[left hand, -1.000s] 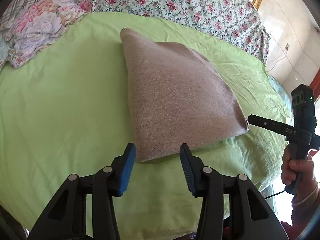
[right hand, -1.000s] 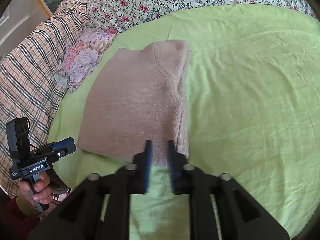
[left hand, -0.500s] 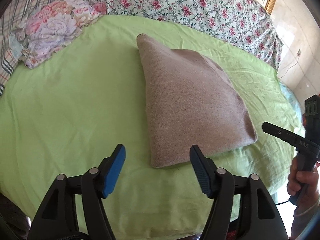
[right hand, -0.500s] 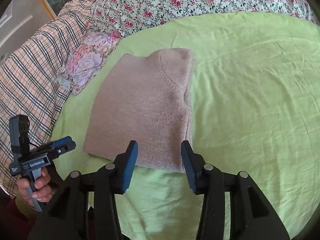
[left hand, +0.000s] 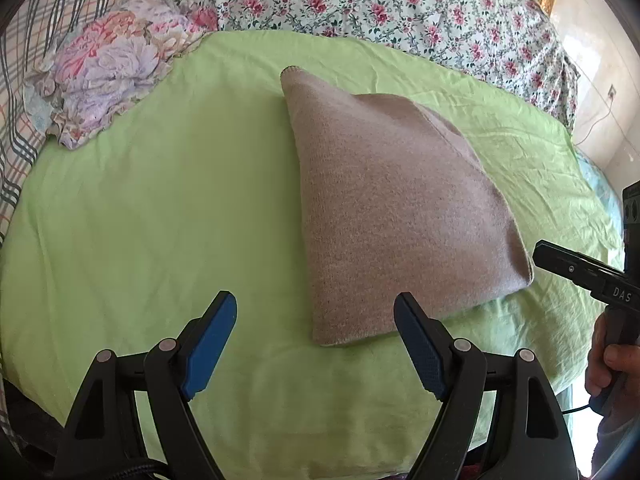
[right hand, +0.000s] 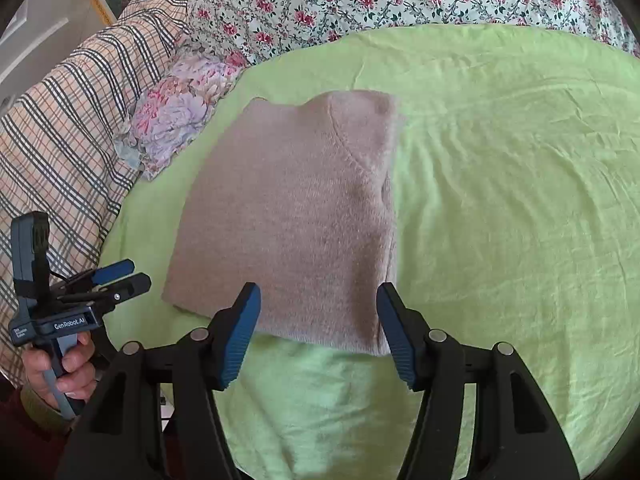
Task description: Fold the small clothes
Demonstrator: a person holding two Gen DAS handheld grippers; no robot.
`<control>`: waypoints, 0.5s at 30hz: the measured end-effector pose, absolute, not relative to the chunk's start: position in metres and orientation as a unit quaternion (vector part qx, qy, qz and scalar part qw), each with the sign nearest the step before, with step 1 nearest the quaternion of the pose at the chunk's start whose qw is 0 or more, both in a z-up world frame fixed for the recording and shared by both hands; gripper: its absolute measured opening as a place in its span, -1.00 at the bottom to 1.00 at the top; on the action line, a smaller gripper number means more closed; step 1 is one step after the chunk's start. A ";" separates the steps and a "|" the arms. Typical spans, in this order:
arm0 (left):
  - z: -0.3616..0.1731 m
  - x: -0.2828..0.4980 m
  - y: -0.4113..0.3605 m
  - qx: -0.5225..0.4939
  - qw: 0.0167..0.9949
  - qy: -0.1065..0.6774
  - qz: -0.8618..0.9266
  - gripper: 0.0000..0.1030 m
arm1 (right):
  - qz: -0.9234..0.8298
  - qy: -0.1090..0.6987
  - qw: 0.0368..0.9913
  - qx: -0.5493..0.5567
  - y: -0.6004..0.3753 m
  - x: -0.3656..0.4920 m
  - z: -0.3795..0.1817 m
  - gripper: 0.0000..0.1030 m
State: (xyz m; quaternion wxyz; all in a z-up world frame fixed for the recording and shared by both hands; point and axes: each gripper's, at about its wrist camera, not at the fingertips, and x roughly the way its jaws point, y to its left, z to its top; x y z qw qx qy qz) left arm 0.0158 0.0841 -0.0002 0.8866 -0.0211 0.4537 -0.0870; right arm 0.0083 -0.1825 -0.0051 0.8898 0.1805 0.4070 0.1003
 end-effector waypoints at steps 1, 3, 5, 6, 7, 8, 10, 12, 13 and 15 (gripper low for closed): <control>0.001 0.018 0.085 -0.029 0.885 0.455 -0.089 0.58 | 0.102 0.405 0.890 0.185 -0.184 0.012 -0.004 0.20; 0.006 0.023 0.085 -0.038 0.886 0.453 -0.095 0.58 | 0.105 0.401 0.890 0.190 -0.188 0.019 -0.001 0.20; 0.013 0.034 0.084 -0.045 0.887 0.448 -0.102 0.58 | 0.109 0.395 0.892 0.193 -0.192 0.026 0.001 0.21; 0.015 0.042 0.084 -0.045 0.887 0.447 -0.106 0.58 | 0.110 0.391 0.892 0.196 -0.196 0.032 0.001 0.22; 0.016 0.053 0.083 -0.044 0.888 0.446 -0.105 0.58 | 0.110 0.389 0.892 0.202 -0.199 0.038 0.001 0.23; 0.017 0.062 0.083 -0.043 0.888 0.445 -0.104 0.58 | 0.110 0.387 0.891 0.211 -0.203 0.047 0.000 0.24; 0.015 0.088 0.084 -0.049 0.887 0.447 -0.102 0.58 | 0.110 0.388 0.888 0.223 -0.211 0.064 -0.003 0.24; 0.011 0.116 0.086 -0.063 0.883 0.452 -0.106 0.58 | 0.103 0.395 0.882 0.234 -0.221 0.088 -0.008 0.24; 0.009 0.128 0.087 -0.068 0.882 0.454 -0.108 0.58 | 0.104 0.394 0.880 0.243 -0.227 0.100 -0.010 0.24; 0.003 0.152 0.087 -0.074 0.880 0.457 -0.110 0.58 | 0.099 0.396 0.873 0.267 -0.241 0.123 -0.015 0.24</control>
